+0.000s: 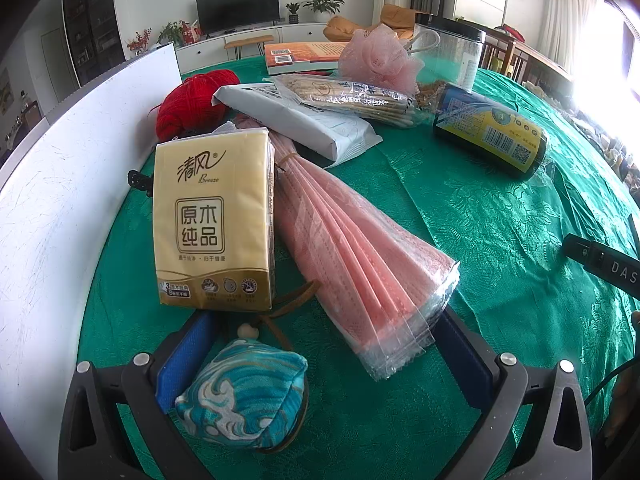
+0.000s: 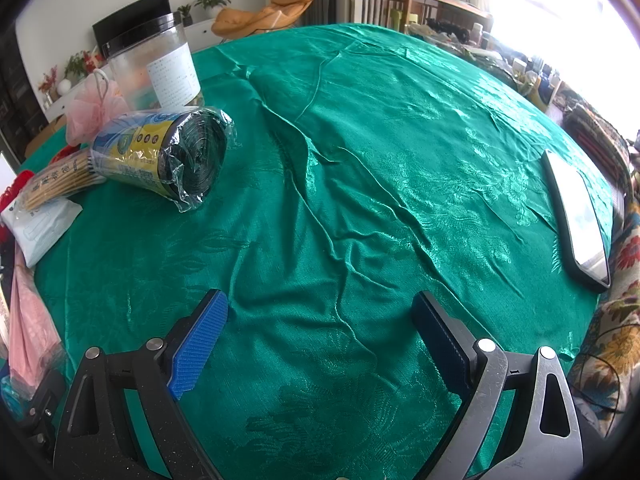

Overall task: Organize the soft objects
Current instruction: 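Move the left tool toward the yellow tissue pack while the right tool approaches the garbage-bag roll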

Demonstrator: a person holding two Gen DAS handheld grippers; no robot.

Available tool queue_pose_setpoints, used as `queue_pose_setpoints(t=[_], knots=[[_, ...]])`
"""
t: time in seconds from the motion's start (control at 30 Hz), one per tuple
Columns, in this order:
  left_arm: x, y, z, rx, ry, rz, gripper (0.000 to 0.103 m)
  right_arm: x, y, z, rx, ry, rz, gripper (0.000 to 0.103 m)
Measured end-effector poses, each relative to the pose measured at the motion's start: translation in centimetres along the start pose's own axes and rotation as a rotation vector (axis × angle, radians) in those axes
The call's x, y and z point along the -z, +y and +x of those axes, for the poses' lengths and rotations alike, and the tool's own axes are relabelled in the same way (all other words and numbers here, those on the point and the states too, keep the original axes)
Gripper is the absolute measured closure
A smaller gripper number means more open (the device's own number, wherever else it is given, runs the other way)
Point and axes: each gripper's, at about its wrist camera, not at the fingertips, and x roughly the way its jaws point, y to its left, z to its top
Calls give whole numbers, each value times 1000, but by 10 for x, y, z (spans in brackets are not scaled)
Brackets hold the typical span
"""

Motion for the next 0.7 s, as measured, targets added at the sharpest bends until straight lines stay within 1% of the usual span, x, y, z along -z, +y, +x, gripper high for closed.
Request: queue_pose_setpoints(t=[0.57, 0.7], knots=[[2, 0, -1, -3, 2, 6, 0, 0, 0, 0, 0, -1, 0, 8], [5, 0, -4, 11, -3, 23, 0, 0, 1, 1, 1, -4, 3, 6]])
